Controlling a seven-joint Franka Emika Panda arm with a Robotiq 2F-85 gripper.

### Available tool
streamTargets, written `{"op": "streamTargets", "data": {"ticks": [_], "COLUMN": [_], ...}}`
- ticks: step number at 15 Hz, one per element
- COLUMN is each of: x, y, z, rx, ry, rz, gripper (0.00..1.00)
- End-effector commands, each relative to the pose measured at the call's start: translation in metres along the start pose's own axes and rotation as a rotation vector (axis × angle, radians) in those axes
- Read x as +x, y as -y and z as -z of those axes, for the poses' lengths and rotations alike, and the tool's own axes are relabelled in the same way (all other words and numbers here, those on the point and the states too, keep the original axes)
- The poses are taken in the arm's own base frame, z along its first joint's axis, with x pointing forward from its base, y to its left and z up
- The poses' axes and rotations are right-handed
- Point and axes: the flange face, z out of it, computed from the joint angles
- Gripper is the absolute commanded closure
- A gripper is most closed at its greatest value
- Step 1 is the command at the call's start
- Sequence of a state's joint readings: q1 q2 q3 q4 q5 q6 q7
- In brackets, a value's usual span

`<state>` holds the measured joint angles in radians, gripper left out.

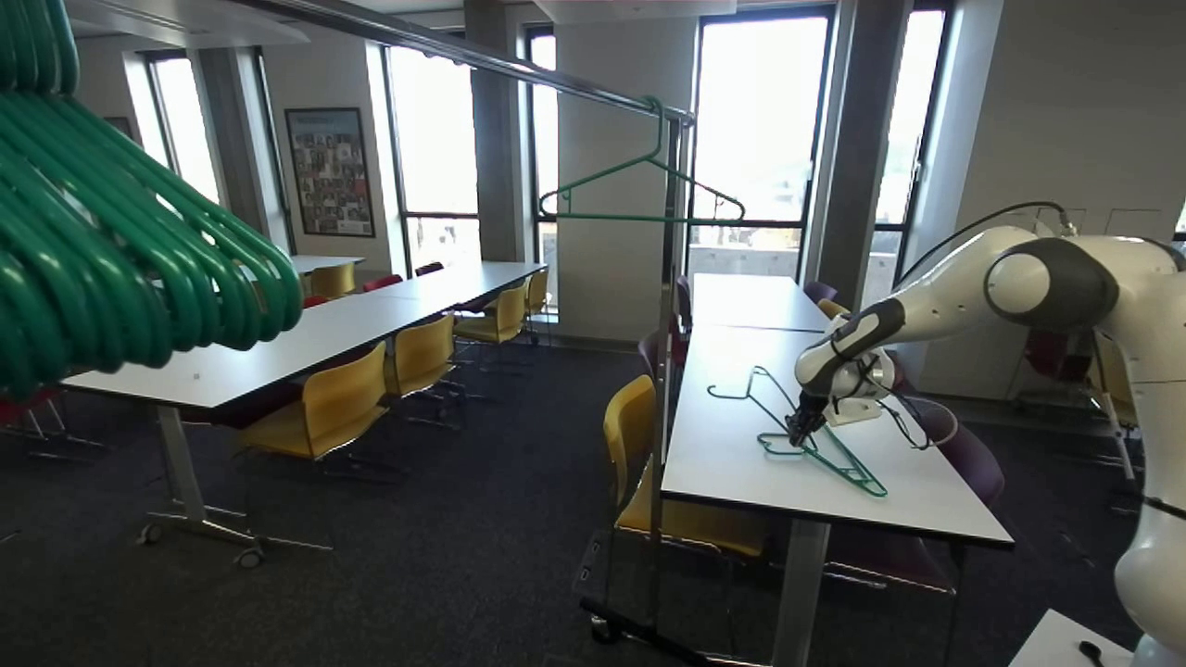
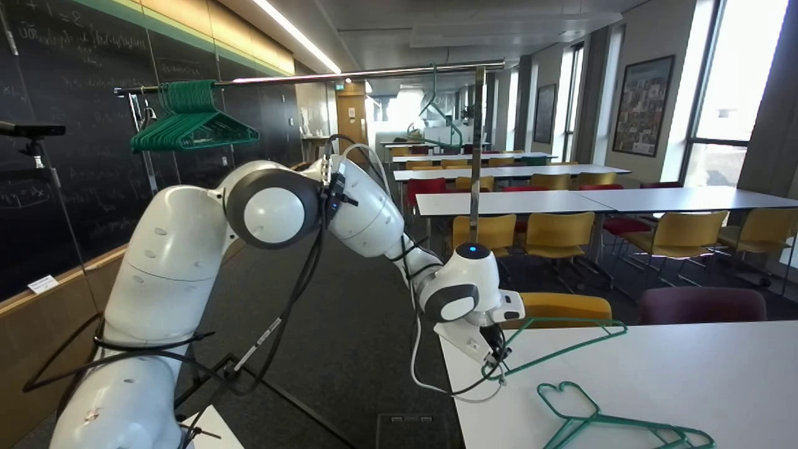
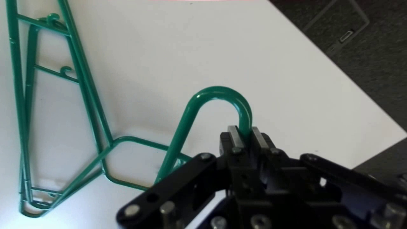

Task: Put one hanger from the table on the rail.

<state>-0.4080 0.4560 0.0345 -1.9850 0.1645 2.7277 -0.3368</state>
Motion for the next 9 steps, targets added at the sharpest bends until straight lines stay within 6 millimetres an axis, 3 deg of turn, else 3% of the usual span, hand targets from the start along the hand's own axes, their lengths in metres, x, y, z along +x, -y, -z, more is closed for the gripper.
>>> {"op": "streamTargets", "data": {"ticks": [1,5,9], "x": [-0.042,-0.075,-0.114], "y": [0.018,0.025,0.030], "z": [0.064,0.101,0.121], "rx": [0.074,0.138,0.146], "ry": [-0.022,-0.006,0.051], "rz": [0.095,0.154,0.227], "gripper": [0.97,0.97,0.97]}}
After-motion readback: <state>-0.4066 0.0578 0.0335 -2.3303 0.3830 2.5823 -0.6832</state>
